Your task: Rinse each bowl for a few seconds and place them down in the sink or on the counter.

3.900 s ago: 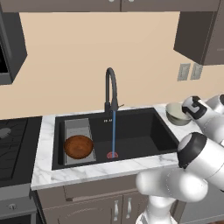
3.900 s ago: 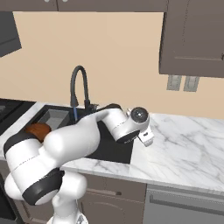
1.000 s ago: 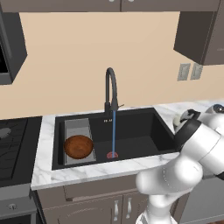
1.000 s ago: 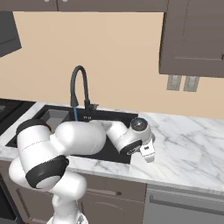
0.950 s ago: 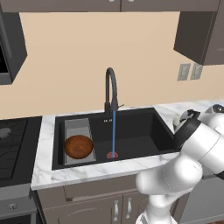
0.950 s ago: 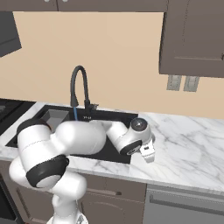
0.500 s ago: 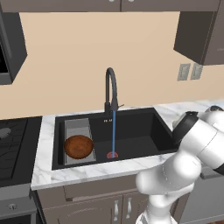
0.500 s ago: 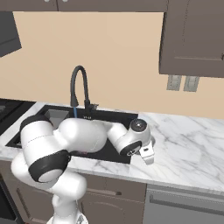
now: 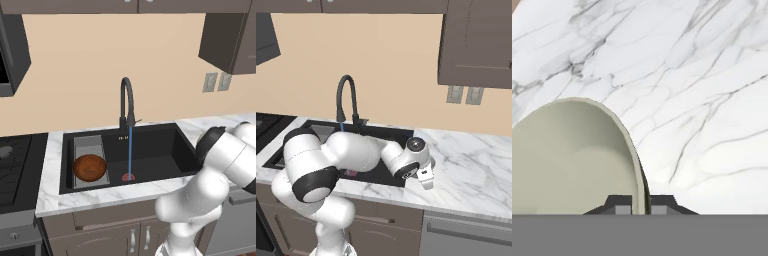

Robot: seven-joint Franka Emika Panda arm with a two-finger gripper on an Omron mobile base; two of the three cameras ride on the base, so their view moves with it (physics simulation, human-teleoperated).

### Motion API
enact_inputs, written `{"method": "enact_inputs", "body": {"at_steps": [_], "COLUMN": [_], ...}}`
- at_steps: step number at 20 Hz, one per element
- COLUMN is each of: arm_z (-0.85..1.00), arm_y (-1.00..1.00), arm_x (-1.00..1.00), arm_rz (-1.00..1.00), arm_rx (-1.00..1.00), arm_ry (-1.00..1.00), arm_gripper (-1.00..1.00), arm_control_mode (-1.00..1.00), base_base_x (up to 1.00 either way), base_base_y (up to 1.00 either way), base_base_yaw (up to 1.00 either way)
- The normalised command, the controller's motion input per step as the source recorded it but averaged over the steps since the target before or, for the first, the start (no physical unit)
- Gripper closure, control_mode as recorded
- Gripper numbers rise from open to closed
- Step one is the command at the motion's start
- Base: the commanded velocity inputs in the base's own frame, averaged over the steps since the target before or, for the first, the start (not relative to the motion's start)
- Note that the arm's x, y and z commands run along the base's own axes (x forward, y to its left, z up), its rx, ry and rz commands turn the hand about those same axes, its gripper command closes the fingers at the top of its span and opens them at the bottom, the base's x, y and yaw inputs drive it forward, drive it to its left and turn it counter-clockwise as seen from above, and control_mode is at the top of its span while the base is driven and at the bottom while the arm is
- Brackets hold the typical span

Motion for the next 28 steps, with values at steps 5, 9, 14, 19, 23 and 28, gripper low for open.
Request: {"method": "enact_inputs", "body": {"at_steps": [5, 9, 14, 19, 23, 28], "arm_z": [-0.07, -0.07, -0.17, -0.23, -0.22, -0.15], "arm_y": [-0.12, -0.13, -0.02, 0.0, -0.01, -0.01], "arm_x": [0.0, 0.0, 0.0, 0.0, 0.0, 0.0], "arm_rz": [0.0, 0.0, 0.0, 0.0, 0.0, 0.0], "arm_rx": [0.0, 0.0, 0.0, 0.0, 0.0, 0.0], "arm_ry": [0.0, 0.0, 0.0, 0.0, 0.0, 0.0], "arm_gripper": [1.0, 1.0, 1.0, 1.0, 1.0, 1.0], "arm_control_mode": [-1.0, -1.0, -1.0, -1.0, -1.0, -1.0], "base_base_x": [0.0, 0.0, 0.0, 0.0, 0.0, 0.0], "base_base_y": [0.0, 0.0, 0.0, 0.0, 0.0, 0.0], "base_base_yaw": [0.0, 0.0, 0.0, 0.0, 0.0, 0.0]}}
